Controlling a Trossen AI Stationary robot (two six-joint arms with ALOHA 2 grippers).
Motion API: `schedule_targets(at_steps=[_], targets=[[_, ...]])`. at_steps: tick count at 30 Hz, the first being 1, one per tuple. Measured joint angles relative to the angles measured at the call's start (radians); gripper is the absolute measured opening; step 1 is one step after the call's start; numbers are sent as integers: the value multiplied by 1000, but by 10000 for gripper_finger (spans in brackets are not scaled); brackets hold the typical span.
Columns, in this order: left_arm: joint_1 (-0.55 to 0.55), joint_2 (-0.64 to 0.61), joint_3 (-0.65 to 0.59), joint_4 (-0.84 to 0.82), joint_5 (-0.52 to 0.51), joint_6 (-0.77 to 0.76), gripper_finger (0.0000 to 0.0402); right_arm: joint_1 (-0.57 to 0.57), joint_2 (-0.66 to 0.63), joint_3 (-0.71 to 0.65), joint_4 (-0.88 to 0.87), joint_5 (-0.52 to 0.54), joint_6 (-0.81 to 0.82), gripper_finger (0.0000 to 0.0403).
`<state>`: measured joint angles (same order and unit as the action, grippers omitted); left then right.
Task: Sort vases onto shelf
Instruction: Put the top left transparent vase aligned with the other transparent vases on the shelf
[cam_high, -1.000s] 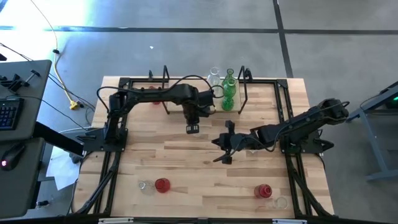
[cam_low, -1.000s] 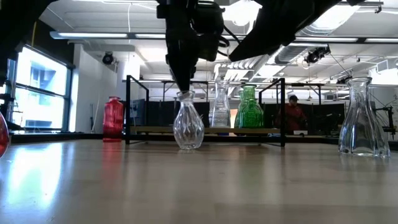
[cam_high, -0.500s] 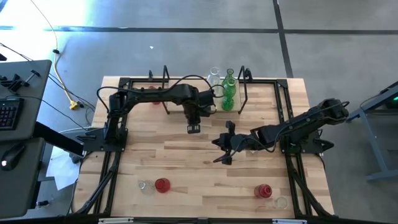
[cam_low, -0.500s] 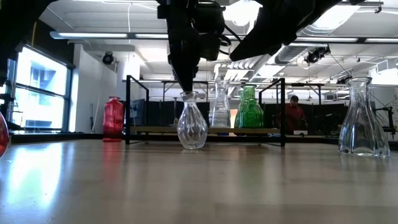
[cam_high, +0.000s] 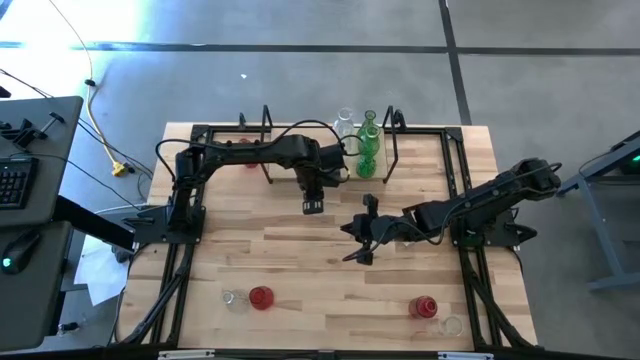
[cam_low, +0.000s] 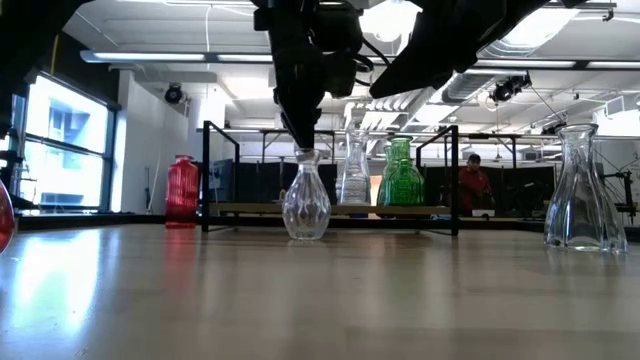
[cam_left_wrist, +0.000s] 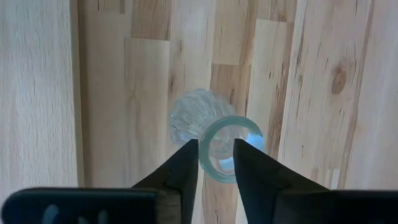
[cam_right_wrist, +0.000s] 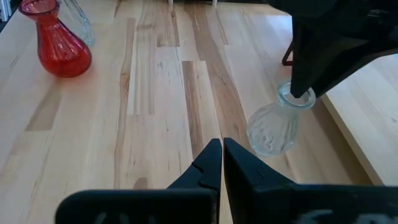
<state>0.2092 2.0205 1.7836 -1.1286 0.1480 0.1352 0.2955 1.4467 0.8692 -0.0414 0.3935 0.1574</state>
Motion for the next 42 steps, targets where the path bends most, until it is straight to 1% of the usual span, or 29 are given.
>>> schedule_targets(at_steps=[3, 7, 32, 38, 42], targets=[[0, 0, 0, 1, 0, 0, 107, 0, 0, 0, 0, 0, 0, 0], [0, -6, 1, 8, 0, 0, 115, 0, 0, 0, 0, 0, 0, 0], [-2, -13, 1, 59, -7, 33, 115, 0, 0, -1, 0, 0, -11, 0], [-3, -48, -1, 87, -30, 42, 115, 0, 0, -1, 7, 1, -8, 0], [-3, -88, -1, 135, -58, 45, 115, 0, 0, -1, 11, 1, -12, 0]])
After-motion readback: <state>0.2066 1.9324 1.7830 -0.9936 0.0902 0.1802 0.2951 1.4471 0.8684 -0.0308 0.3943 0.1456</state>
